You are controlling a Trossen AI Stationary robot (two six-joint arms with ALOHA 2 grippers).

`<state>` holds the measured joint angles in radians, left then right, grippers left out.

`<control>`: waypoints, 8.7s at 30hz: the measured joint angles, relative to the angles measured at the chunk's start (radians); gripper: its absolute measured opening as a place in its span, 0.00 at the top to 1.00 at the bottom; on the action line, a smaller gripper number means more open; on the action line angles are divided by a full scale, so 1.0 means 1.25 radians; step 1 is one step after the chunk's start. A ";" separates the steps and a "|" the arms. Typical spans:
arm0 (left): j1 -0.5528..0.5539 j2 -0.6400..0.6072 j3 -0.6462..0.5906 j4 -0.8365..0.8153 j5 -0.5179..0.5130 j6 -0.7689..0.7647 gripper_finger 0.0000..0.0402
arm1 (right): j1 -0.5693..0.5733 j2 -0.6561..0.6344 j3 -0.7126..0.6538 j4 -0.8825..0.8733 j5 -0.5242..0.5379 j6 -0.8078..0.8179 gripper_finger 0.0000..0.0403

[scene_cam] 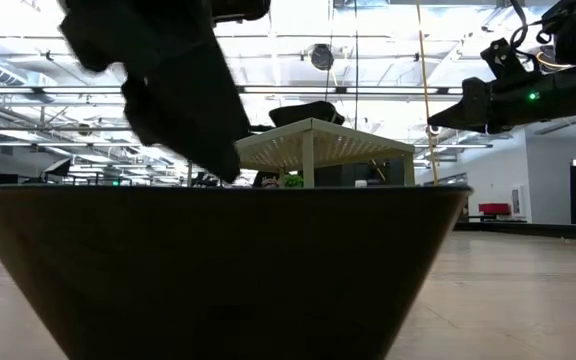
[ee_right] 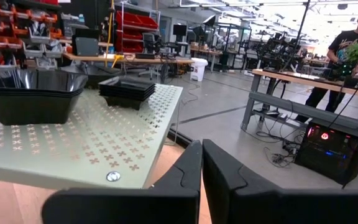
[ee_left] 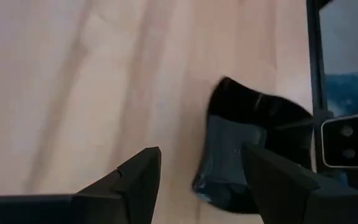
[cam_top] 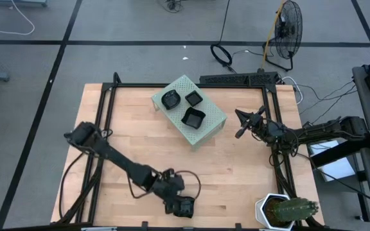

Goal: Pick & Place Mini shaped plates
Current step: Stack the distorted square plate on top of the other distorted square plate on the shelf, then return to Home Position

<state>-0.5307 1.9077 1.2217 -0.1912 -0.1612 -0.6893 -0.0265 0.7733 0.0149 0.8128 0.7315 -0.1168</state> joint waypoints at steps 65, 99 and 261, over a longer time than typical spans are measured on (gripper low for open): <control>0.416 -0.215 0.001 0.080 -0.499 -0.043 0.98 | 0.000 0.000 0.000 -0.001 0.000 0.000 0.99; 0.409 -0.405 0.001 -0.006 -0.388 0.169 0.44 | 0.000 0.000 0.000 -0.002 0.000 0.000 0.99; 0.288 -1.375 -0.964 0.287 -0.144 0.500 0.35 | 0.000 0.000 0.000 -0.002 0.000 0.000 0.99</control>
<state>-0.1707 0.1894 0.0162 0.1677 -0.3416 -0.0639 -0.0261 0.7734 0.0147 0.8108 0.7314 -0.1165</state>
